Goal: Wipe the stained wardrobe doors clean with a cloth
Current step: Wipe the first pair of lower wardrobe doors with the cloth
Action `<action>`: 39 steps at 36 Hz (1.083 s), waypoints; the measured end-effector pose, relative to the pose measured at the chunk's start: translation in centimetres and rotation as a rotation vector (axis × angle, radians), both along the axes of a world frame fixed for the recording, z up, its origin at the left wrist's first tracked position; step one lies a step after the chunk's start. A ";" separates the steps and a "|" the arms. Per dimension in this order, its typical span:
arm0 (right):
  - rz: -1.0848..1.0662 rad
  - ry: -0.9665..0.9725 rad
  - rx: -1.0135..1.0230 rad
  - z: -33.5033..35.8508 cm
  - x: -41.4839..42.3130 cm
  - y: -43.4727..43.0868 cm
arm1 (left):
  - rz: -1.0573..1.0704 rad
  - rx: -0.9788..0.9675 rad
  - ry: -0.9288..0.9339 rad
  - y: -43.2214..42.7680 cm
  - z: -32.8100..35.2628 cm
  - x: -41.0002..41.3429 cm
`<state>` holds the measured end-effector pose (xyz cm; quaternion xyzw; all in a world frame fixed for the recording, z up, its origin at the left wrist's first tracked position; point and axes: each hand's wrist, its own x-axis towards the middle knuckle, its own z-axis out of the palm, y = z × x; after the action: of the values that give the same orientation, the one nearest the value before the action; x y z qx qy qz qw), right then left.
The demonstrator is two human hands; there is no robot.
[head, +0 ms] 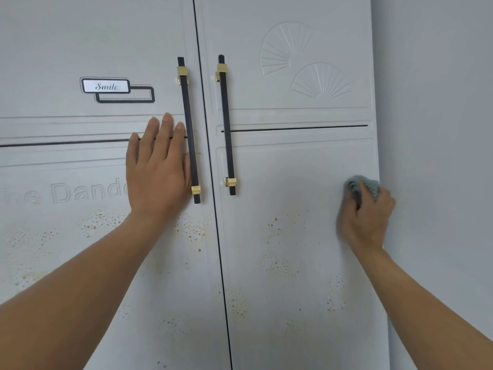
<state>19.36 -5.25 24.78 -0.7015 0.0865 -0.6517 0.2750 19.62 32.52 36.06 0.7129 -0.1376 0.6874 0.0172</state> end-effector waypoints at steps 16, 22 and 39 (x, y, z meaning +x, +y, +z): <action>-0.037 -0.077 0.077 -1.1 0.3 4.2 | -0.008 -0.008 -0.026 0.0 -0.1 0.2; 0.025 -0.090 -0.323 -2.4 0.6 5.4 | -0.009 -0.008 -0.032 0.0 -0.1 0.1; 0.077 -0.181 0.225 -1.6 0.9 7.2 | -0.009 -0.018 -0.049 -0.1 -0.1 0.0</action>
<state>20.26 1.92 23.14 -0.6076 0.1068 -0.6874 0.3833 19.63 32.44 35.97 0.6951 -0.1352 0.7057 0.0232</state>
